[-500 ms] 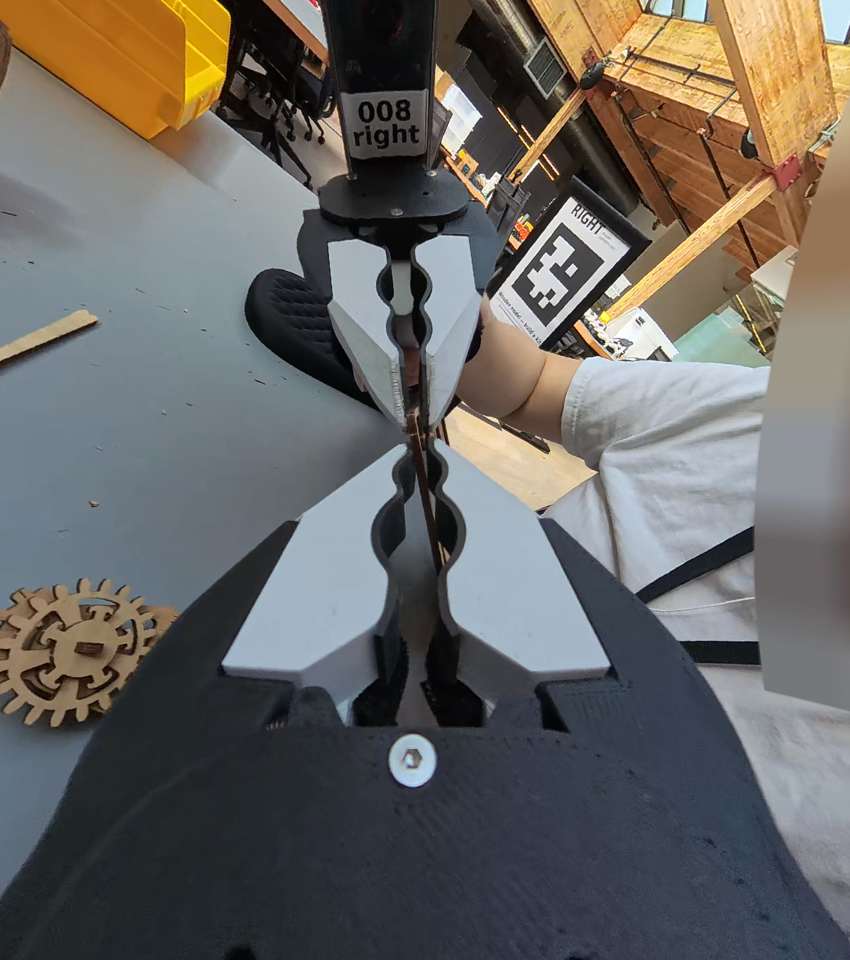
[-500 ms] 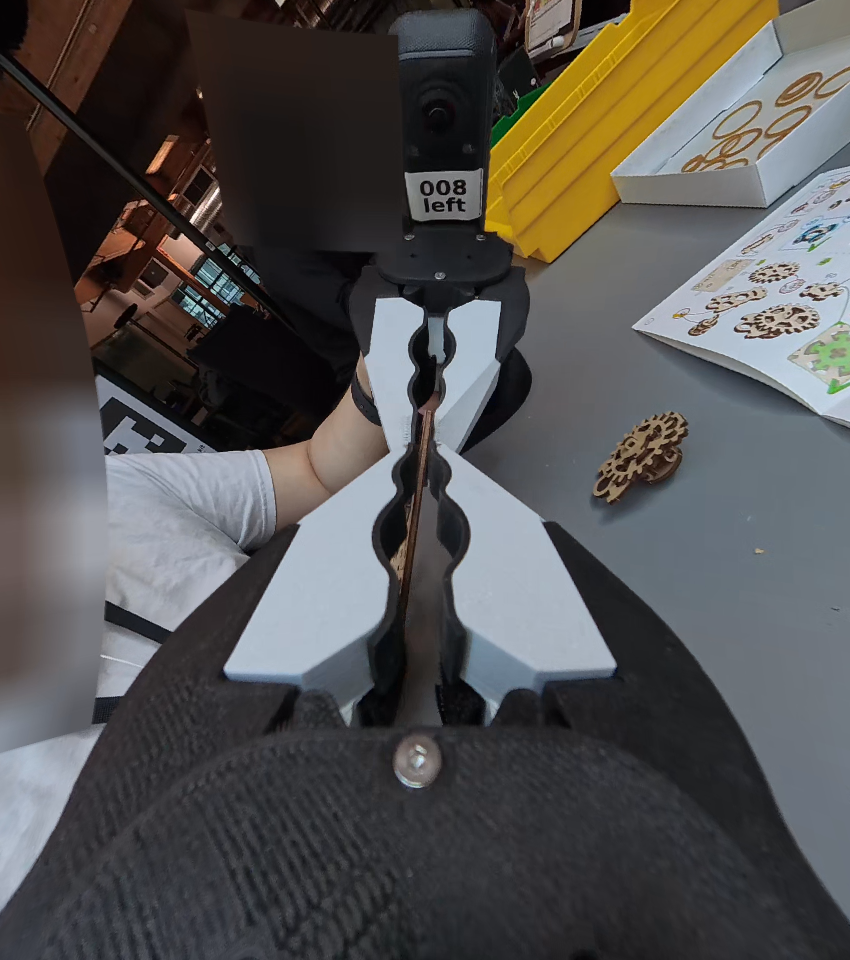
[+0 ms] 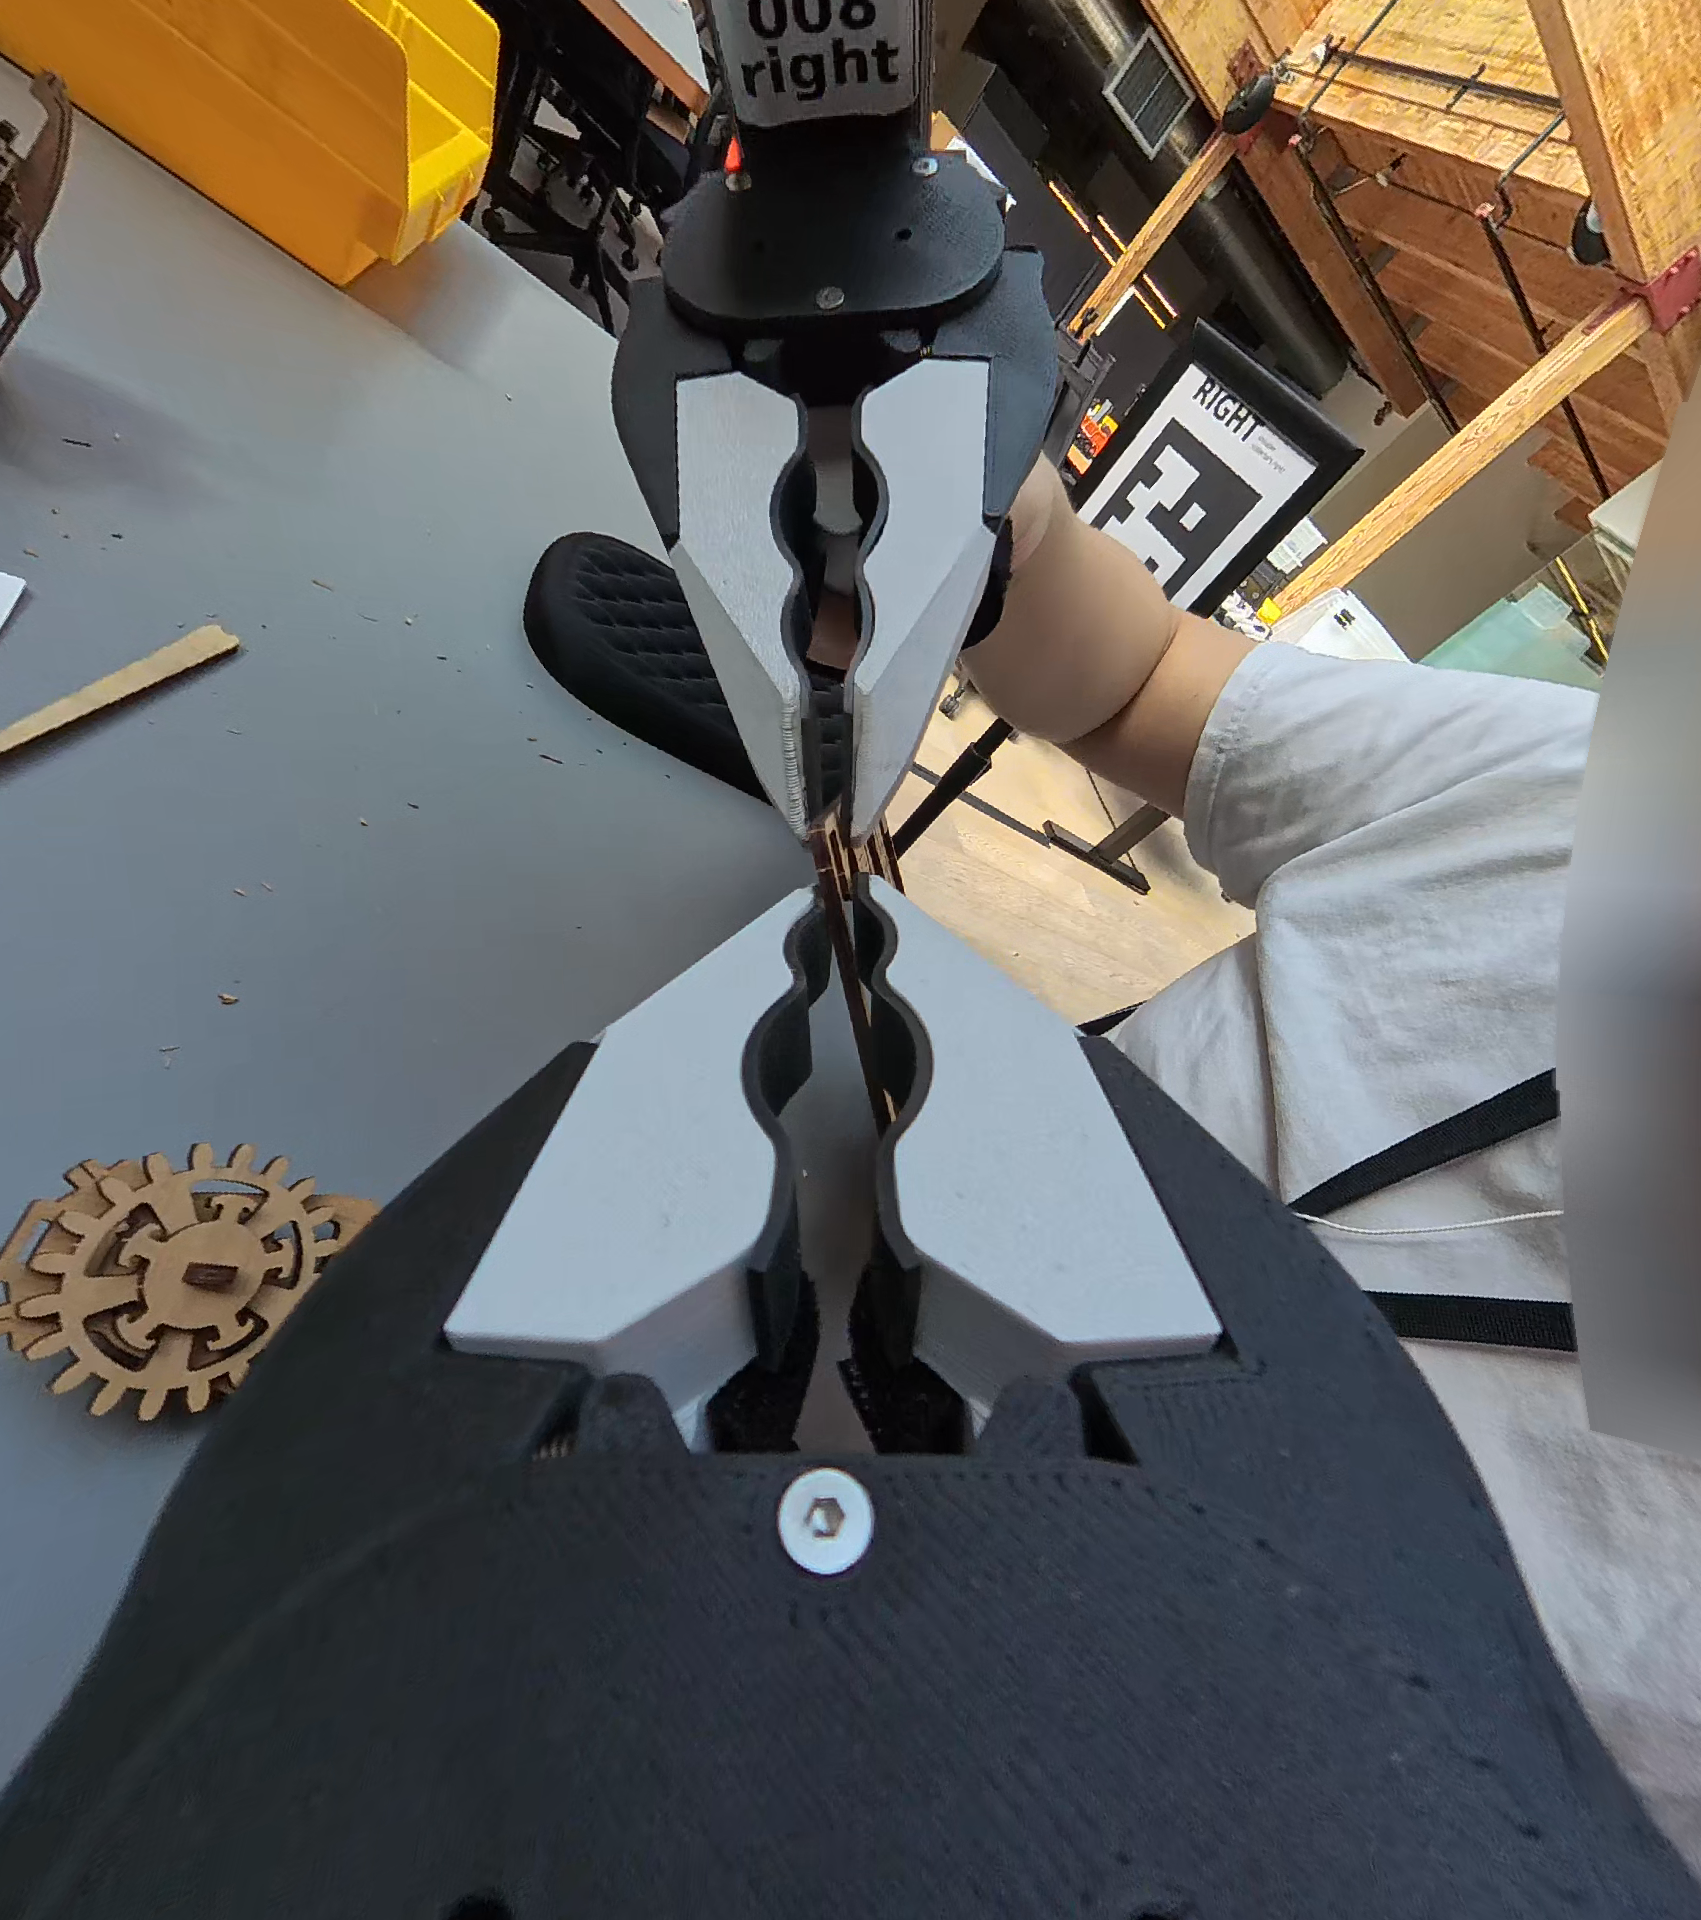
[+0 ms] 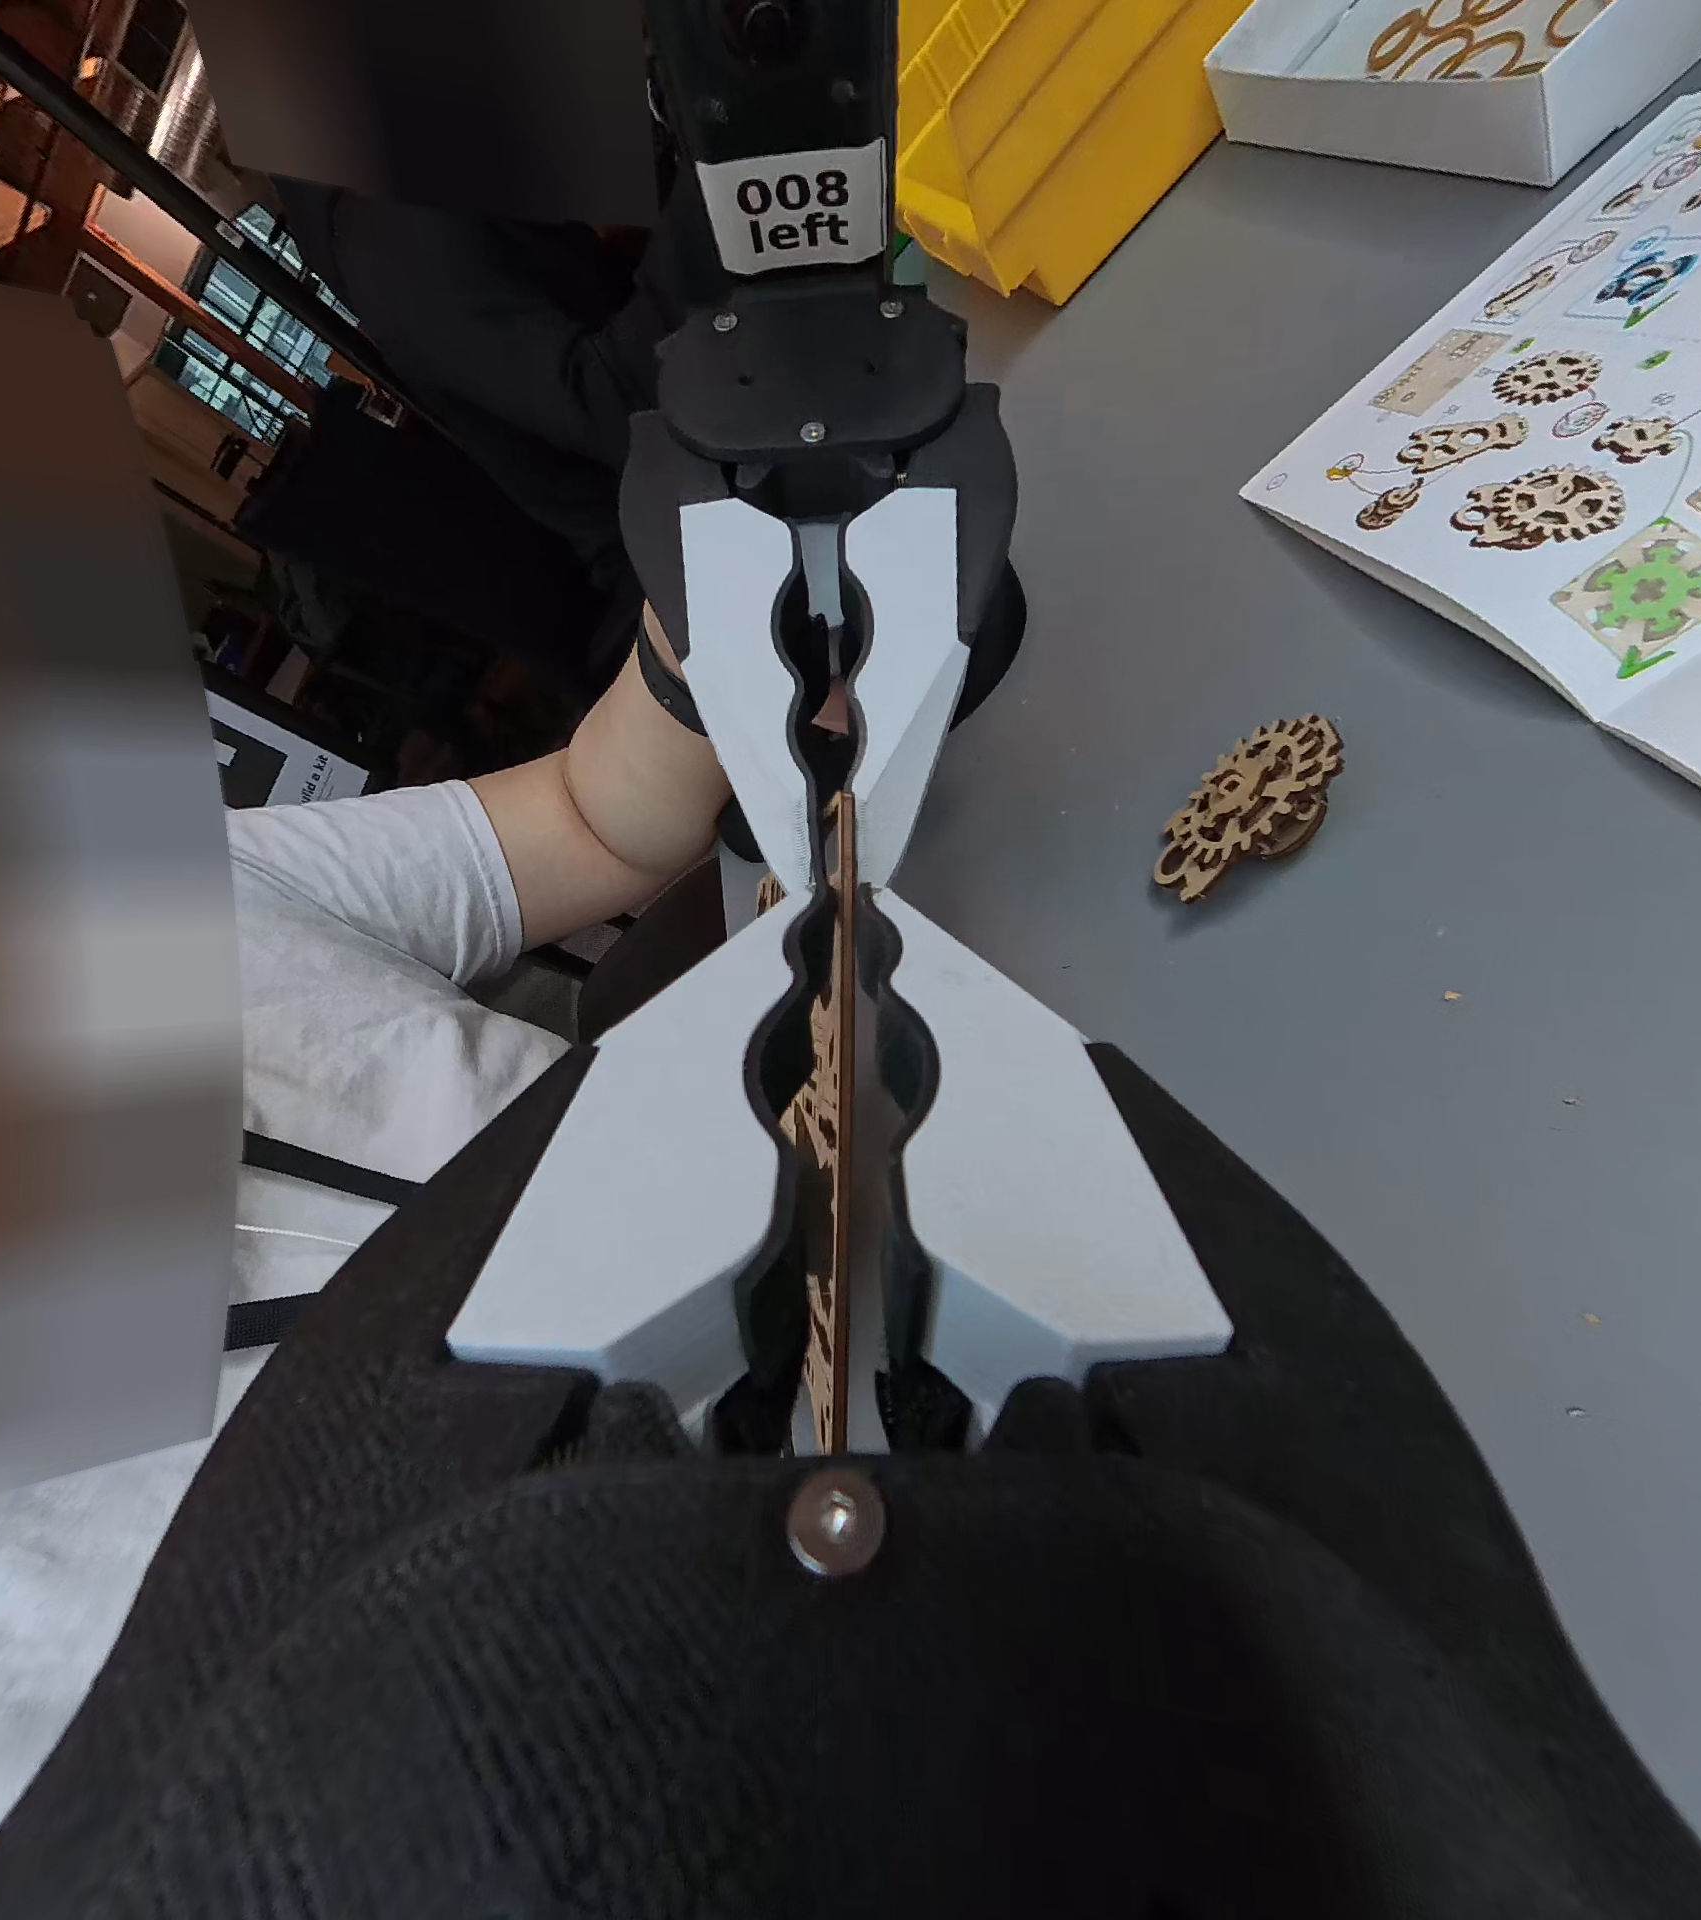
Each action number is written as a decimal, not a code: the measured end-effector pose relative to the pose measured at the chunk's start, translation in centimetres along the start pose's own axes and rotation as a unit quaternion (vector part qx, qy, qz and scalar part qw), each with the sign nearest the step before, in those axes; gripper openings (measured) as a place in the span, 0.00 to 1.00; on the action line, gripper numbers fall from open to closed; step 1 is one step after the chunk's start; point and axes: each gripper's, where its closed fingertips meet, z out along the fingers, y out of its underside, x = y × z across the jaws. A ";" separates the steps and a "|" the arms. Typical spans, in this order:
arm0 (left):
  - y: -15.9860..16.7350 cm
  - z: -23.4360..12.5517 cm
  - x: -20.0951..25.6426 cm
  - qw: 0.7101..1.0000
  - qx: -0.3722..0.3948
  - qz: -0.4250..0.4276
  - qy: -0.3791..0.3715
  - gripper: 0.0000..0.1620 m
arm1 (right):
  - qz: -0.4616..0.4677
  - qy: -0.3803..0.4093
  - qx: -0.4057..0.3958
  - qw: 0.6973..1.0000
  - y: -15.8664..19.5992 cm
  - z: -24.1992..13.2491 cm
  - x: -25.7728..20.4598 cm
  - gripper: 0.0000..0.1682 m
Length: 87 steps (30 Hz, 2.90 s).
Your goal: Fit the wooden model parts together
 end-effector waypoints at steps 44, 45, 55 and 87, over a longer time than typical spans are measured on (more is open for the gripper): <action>-1.4 -0.4 1.1 0.998 0.053 0.033 -0.012 0.00 | -0.067 0.022 0.090 0.993 -1.4 -0.6 -1.3 0.01; -1.2 -0.3 0.9 0.998 0.051 0.034 -0.018 0.00 | -0.057 0.024 0.094 0.994 -1.2 -0.5 -1.2 0.02; -1.4 -0.2 1.0 0.997 0.052 0.049 -0.032 0.00 | -0.018 0.011 0.110 0.994 -1.1 -0.6 -1.3 0.02; -1.2 0.0 0.0 0.993 0.046 0.071 -0.079 0.01 | -0.096 0.062 0.071 0.991 -0.8 -0.5 -0.3 0.02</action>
